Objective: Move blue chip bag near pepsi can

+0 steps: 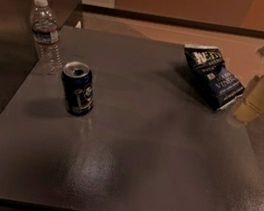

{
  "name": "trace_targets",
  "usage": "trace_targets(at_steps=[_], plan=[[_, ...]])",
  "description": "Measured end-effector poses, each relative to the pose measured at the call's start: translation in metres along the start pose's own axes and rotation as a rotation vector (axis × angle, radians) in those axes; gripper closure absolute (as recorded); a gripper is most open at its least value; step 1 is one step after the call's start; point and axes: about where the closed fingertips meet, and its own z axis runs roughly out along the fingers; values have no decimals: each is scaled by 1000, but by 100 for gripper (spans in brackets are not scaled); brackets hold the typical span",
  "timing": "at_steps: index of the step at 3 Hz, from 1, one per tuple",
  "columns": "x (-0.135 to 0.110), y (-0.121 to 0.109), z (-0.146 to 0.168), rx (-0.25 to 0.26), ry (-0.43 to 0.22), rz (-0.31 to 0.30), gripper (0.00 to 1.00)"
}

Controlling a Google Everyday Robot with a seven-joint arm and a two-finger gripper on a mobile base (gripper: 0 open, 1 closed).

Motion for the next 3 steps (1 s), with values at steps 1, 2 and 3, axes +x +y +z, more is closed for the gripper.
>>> trace_targets(at_steps=[1,2,3], plan=[[-6,-24,17,26,-22,83,0],[-11,-44,34,71,-43,152,0],[-13,-67,53,110,-60,231,0]])
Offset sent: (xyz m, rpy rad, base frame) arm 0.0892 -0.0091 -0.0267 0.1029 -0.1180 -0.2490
